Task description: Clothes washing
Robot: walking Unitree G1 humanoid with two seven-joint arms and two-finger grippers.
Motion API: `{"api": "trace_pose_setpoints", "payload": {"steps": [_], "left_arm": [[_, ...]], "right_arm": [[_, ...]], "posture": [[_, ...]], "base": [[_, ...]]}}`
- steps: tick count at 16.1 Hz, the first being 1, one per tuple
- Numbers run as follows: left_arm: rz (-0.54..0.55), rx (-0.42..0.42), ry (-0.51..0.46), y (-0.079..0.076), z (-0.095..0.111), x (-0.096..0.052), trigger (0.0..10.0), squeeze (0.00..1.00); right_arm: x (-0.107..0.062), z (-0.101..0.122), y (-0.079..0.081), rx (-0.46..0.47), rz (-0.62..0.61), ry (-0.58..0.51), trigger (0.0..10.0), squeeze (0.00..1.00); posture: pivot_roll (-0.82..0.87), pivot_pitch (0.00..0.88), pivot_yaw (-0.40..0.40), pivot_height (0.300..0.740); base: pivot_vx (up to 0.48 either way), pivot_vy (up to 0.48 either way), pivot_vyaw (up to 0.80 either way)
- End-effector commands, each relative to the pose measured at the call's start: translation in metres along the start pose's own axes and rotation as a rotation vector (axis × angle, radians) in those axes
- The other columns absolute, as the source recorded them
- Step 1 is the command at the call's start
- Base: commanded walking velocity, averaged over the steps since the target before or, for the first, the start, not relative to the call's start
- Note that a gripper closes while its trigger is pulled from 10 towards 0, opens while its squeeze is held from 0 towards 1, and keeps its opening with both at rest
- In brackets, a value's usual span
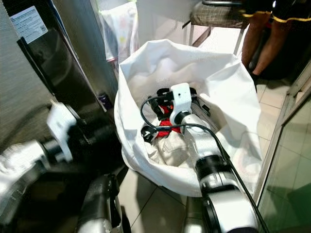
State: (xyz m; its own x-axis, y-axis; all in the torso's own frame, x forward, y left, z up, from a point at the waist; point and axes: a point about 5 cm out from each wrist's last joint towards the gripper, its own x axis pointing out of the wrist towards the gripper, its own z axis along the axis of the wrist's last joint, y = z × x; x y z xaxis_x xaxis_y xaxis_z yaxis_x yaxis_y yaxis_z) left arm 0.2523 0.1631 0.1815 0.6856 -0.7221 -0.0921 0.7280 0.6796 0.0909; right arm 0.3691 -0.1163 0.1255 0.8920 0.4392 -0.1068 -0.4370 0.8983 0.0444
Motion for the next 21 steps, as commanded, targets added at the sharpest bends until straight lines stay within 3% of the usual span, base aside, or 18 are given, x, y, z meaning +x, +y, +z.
{"api": "trace_pose_setpoints", "payload": {"steps": [1, 4, 8, 11, 13, 17, 20, 21], "left_arm": [[-0.020, 0.004, -0.002, 0.001, 0.009, -0.004, 10.0, 0.00], [-0.068, 0.062, 0.020, -0.001, 0.027, -0.010, 10.0, 0.00], [-0.099, 0.088, 0.088, -0.005, 0.039, -0.022, 10.0, 0.00], [-0.090, 0.088, 0.103, -0.003, 0.048, -0.032, 10.0, 0.00], [-0.095, 0.087, 0.119, -0.004, 0.052, -0.035, 10.0, 0.00], [-0.102, 0.089, 0.142, -0.007, 0.058, -0.041, 10.0, 0.00], [-0.106, 0.093, 0.156, -0.007, 0.059, -0.043, 10.0, 0.00], [-0.117, 0.096, 0.164, -0.009, 0.060, -0.044, 10.0, 0.00]], "right_arm": [[0.003, -0.004, 0.004, 0.012, 0.020, 0.023, 10.0, 1.00], [0.008, -0.015, 0.008, -0.042, 0.078, 0.119, 10.0, 1.00], [0.015, -0.011, 0.020, -0.050, 0.146, 0.101, 10.0, 1.00], [0.018, -0.010, 0.030, -0.133, 0.165, 0.067, 10.0, 1.00], [0.021, -0.005, 0.044, -0.071, 0.259, 0.016, 10.0, 1.00], [0.021, -0.024, 0.069, -0.094, 0.415, 0.141, 10.0, 1.00], [0.019, -0.035, 0.071, -0.123, 0.397, 0.206, 10.0, 1.00], [0.018, -0.041, 0.066, -0.138, 0.327, 0.246, 10.0, 1.00]], "posture": [[0.09, 0.151, 0.132, 0.538], [0.13, 0.183, 0.146, 0.538], [0.19, 0.227, 0.162, 0.538], [0.23, 0.257, 0.171, 0.538], [0.26, 0.268, 0.175, 0.538], [0.29, 0.270, 0.173, 0.538], [0.30, 0.269, 0.172, 0.538], [0.32, 0.271, 0.171, 0.538]], "base": [[0.000, 0.000, 0.00], [0.000, 0.000, 0.00], [0.000, 0.000, 0.00], [0.000, 0.000, 0.00], [0.000, 0.000, 0.00], [0.000, 0.000, 0.00], [0.000, 0.000, 0.00], [0.000, 0.000, 0.00]]}}
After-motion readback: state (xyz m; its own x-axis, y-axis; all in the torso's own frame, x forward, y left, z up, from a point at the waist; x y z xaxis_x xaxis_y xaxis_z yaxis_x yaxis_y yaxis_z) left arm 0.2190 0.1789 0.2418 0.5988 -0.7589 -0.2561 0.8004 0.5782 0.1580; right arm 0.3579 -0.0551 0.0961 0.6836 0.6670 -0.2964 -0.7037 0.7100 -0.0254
